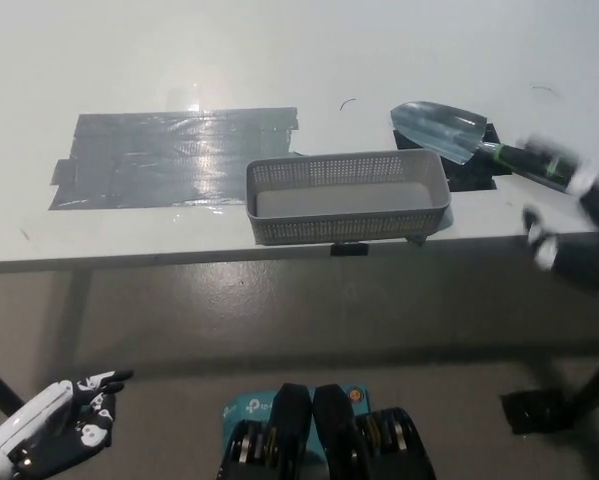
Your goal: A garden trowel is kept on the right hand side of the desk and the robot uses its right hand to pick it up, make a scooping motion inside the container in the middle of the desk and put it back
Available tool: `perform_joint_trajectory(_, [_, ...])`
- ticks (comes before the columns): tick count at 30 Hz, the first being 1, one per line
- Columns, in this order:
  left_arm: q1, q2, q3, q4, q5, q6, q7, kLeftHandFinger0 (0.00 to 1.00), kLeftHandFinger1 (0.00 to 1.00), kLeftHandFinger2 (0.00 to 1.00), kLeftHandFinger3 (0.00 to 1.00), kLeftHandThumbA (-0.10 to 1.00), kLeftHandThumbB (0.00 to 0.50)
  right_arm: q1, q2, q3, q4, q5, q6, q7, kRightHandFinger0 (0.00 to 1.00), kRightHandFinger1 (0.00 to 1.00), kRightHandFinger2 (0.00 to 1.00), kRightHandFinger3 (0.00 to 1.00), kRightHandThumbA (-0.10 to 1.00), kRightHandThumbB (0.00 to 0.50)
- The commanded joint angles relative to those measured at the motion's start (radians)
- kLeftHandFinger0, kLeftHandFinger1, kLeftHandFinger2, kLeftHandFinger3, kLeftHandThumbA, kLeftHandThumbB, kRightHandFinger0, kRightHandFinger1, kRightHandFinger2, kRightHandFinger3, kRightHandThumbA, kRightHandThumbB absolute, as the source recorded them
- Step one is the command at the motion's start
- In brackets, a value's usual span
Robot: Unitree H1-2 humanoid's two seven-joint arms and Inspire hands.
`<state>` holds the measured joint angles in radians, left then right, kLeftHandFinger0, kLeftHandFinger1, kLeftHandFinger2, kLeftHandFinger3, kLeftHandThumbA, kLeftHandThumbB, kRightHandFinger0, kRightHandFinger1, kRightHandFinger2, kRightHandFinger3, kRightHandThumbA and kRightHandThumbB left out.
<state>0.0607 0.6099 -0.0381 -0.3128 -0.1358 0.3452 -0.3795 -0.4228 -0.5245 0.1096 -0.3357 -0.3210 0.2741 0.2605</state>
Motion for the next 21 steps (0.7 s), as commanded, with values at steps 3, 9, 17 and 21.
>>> perform_joint_trajectory(3, [0.000, 0.020, 0.013, -0.031, -0.004, 0.005, -0.025, 1.00, 1.00, 1.00, 1.00, 0.29, 0.298, -0.160, -0.111, -0.014, 0.000, -0.071, 0.138, 0.085, 1.00, 1.00, 1.00, 1.00, 0.57, 0.425])
perform_joint_trajectory(9, [0.014, 0.015, 0.024, -0.037, -0.014, 0.008, -0.024, 1.00, 1.00, 1.00, 1.00, 0.26, 0.302, -0.275, -0.128, 0.039, 0.169, -0.144, 0.101, 0.071, 1.00, 1.00, 1.00, 1.00, 0.58, 0.500])
perform_joint_trajectory(17, [0.006, 0.022, 0.018, -0.039, -0.003, 0.014, -0.027, 1.00, 1.00, 1.00, 1.00, 0.28, 0.308, -0.432, -0.031, 0.080, 0.536, -0.093, 0.100, 0.083, 1.00, 1.00, 1.00, 1.00, 0.74, 0.500])
perform_joint_trajectory(21, [0.009, 0.019, 0.021, -0.043, -0.015, 0.016, -0.030, 1.00, 1.00, 1.00, 1.00, 0.26, 0.307, -0.486, 0.007, 0.094, 0.745, -0.102, 0.037, 0.053, 1.00, 1.00, 1.00, 1.00, 0.74, 0.500])
